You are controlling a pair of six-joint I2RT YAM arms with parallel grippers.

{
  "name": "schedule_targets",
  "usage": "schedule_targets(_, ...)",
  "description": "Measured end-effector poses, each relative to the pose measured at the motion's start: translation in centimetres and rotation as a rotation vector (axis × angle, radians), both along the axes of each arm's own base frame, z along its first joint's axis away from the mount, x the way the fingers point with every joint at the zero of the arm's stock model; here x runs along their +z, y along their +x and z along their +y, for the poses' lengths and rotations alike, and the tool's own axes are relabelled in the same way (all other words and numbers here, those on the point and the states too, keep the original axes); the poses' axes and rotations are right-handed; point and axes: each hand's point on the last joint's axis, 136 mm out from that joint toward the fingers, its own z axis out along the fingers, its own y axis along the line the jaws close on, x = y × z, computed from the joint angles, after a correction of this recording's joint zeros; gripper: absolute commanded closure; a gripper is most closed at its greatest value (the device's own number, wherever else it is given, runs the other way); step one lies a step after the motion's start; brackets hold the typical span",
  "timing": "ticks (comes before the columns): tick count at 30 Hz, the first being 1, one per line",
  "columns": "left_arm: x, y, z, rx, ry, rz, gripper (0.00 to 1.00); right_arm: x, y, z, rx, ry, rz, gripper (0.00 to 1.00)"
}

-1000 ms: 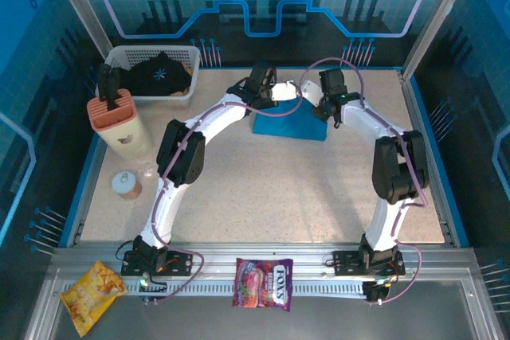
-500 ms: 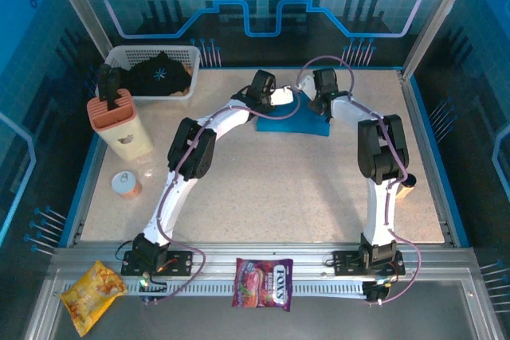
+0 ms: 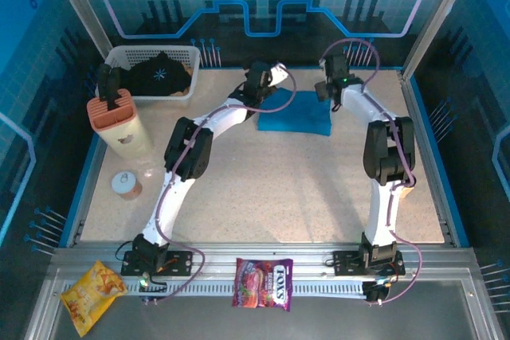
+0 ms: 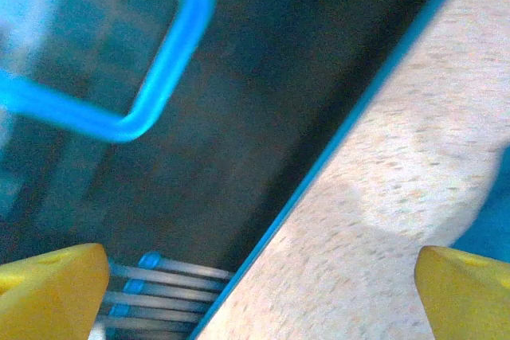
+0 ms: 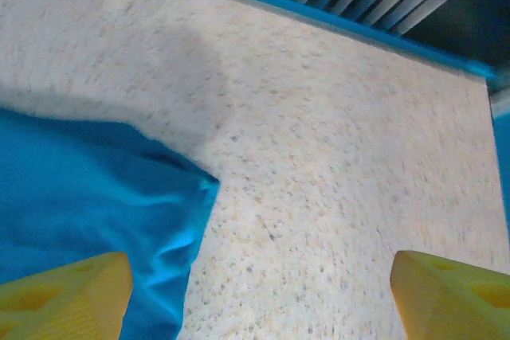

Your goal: Fold and stack the t-shirts

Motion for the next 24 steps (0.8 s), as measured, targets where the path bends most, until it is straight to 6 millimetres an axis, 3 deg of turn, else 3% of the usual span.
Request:
schedule_targets(2, 2.8, -1.0, 2.0, 0.076, -0.088, -0.002, 0.01, 2.6, -1.1, -1.1, -0.087, 0.112, -0.012, 0.27)
schedule_targets(5, 7.7, -3.3, 4.6, 0.175, -0.261, 0.013, 0.01, 4.4, -4.3, -1.9, -0.166, 0.252, 0.004, 0.30)
schedule_targets(8, 11.6, -5.9, 6.2, 0.256, -0.444, 0.053, 0.04, 3.3, -7.5, -0.7, -0.187, 0.374, 0.065, 0.32)
schedule_targets(11, 12.0, -7.8, 5.4, 0.267, -0.604, 0.166, 0.16, 0.0, -9.4, 1.2, -0.193, 0.479, 0.167, 0.33)
schedule_targets(14, 8.1, -9.3, 3.4, 0.272, -0.700, 0.352, 0.18, -3.3, -10.2, 2.5, -0.207, 0.543, 0.264, 0.33)
schedule_targets(19, -3.0, -11.6, -0.2, 0.362, -0.712, 0.651, 0.17, -7.6, -10.3, 3.8, -0.238, 0.571, 0.365, 0.33)
schedule_targets(22, -8.7, -12.8, -1.6, 0.424, -0.686, 0.773, 0.16, -9.3, -10.4, 4.0, -0.263, 0.567, 0.396, 0.38)
schedule_targets(24, -11.4, -13.1, -2.1, 0.462, -0.677, 0.822, 0.17, -10.0, -10.0, 4.0, -0.273, 0.567, 0.402, 0.47)
